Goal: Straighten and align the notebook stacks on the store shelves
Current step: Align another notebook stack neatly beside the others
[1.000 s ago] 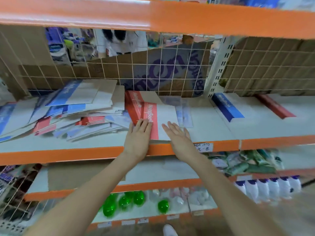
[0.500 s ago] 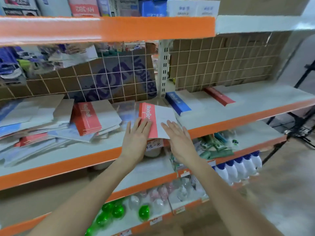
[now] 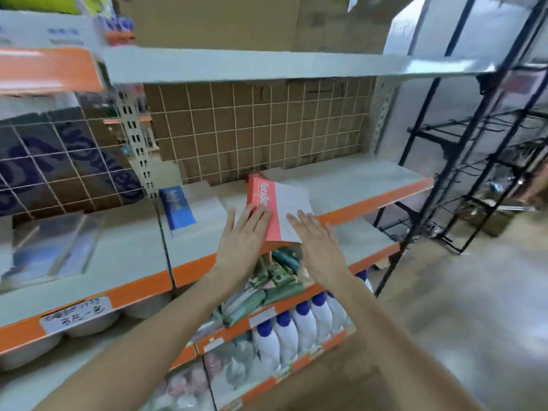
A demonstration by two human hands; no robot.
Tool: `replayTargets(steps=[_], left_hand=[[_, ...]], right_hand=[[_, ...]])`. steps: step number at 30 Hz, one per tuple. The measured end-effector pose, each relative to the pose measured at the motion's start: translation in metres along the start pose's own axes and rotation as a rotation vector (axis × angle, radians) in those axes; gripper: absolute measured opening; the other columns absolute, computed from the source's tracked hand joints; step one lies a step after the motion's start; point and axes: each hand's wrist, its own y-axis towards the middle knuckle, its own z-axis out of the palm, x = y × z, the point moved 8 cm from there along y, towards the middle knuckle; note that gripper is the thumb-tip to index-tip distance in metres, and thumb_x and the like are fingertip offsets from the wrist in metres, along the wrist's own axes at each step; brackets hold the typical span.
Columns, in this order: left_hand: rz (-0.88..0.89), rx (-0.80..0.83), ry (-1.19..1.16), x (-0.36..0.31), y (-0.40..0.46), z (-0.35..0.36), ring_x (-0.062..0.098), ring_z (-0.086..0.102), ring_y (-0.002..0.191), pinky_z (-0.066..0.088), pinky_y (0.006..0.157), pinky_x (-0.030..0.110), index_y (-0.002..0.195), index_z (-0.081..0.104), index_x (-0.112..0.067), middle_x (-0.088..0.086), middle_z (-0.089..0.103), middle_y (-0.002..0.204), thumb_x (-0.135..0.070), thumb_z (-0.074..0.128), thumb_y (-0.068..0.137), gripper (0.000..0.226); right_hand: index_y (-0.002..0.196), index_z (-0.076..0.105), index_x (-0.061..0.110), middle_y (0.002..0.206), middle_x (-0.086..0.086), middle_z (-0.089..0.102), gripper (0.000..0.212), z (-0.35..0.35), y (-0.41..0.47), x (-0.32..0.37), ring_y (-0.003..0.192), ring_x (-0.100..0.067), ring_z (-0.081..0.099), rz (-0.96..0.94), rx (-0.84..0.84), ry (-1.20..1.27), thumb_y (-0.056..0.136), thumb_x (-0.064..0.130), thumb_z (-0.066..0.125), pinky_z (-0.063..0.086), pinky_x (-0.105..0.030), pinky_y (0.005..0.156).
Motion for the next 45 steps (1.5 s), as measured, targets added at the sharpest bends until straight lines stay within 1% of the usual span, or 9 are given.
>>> replayTargets(steps=[6,10,18,23,30,35,38,41,45], left_hand=[[-0.013,0.018,0.033,-0.011,0.055,0.019,0.018,-0.003,0.146,-0.004,0.115,0.044,0.151,0.003,-0.014,0.0,0.005,0.159,-0.003,0.037,0.093,0.068],[-0.035,0.029,0.087,0.0,0.095,0.043,0.018,-0.003,0.146,-0.008,0.115,0.044,0.151,0.003,-0.014,-0.001,0.005,0.159,0.002,0.032,0.089,0.07],[-0.137,0.175,0.06,0.022,0.161,0.116,0.014,0.001,0.145,-0.012,0.114,0.04,0.151,0.004,-0.017,-0.004,0.011,0.158,-0.005,0.034,0.093,0.067],[-0.196,0.191,-0.006,0.022,0.184,0.137,0.012,0.007,0.144,-0.004,0.116,0.038,0.151,0.005,-0.019,-0.005,0.012,0.158,-0.007,0.034,0.095,0.064],[-0.196,0.197,-0.209,0.016,0.182,0.161,0.007,0.008,0.144,-0.012,0.114,0.026,0.149,0.021,-0.025,-0.008,0.015,0.157,-0.052,0.035,0.096,0.061],[-0.314,0.133,-0.309,0.011,0.17,0.156,0.01,0.016,0.143,-0.001,0.118,0.029,0.143,0.036,-0.021,-0.005,0.026,0.153,-0.079,0.005,0.077,0.094],[-0.433,0.062,-0.315,0.019,0.165,0.151,0.016,0.024,0.142,0.004,0.118,0.032,0.14,0.044,-0.02,0.0,0.033,0.15,-0.085,0.003,0.073,0.101],[-0.529,0.044,-0.264,0.027,0.161,0.148,0.018,0.028,0.14,0.006,0.117,0.035,0.137,0.048,-0.021,0.001,0.04,0.147,-0.086,0.005,0.072,0.101],[-0.541,0.051,-0.244,0.029,0.161,0.151,0.017,0.029,0.14,0.005,0.118,0.035,0.137,0.049,-0.021,-0.001,0.043,0.145,-0.087,0.004,0.071,0.103]], right_hand=[[0.151,0.003,0.029,0.16,0.004,0.0,0.071,0.004,0.044,-0.044,0.147,-0.013,-0.002,-0.037,-0.004,-0.012,0.095,0.0,0.035,0.003,-0.04,0.116],[0.152,0.002,0.027,0.16,0.003,0.0,0.065,0.02,0.09,-0.066,0.146,-0.014,-0.003,-0.075,0.034,0.004,0.099,0.004,0.032,-0.001,-0.04,0.116],[0.152,0.006,0.028,0.159,0.006,0.008,0.06,0.061,0.183,-0.106,0.146,-0.015,0.005,-0.192,0.198,-0.121,0.1,0.007,0.03,0.0,-0.038,0.116],[0.151,0.011,0.026,0.159,0.003,0.012,0.057,0.075,0.213,-0.127,0.146,-0.015,0.008,-0.243,0.233,-0.101,0.101,0.013,0.032,0.0,-0.039,0.116],[0.15,0.018,0.028,0.159,0.008,0.009,0.061,0.099,0.236,-0.161,0.146,-0.009,0.005,-0.294,0.419,0.047,0.097,0.033,0.048,0.002,-0.037,0.117],[0.151,0.015,0.031,0.159,0.009,-0.003,0.079,0.109,0.24,-0.174,0.145,-0.005,-0.009,-0.37,0.52,0.206,0.087,0.05,0.058,-0.009,-0.039,0.116],[0.148,0.025,0.033,0.16,0.007,0.0,0.075,0.109,0.244,-0.184,0.144,-0.004,-0.01,-0.337,0.415,0.306,0.085,0.052,0.06,-0.012,-0.035,0.114],[0.143,0.037,0.032,0.157,0.005,0.015,0.07,0.105,0.249,-0.195,0.145,-0.009,-0.002,-0.285,0.257,0.349,0.082,0.052,0.064,-0.01,-0.028,0.111],[0.139,0.044,0.03,0.152,0.006,0.03,0.066,0.102,0.252,-0.201,0.145,-0.013,0.008,-0.281,0.163,0.346,0.081,0.053,0.064,-0.007,-0.025,0.11]])
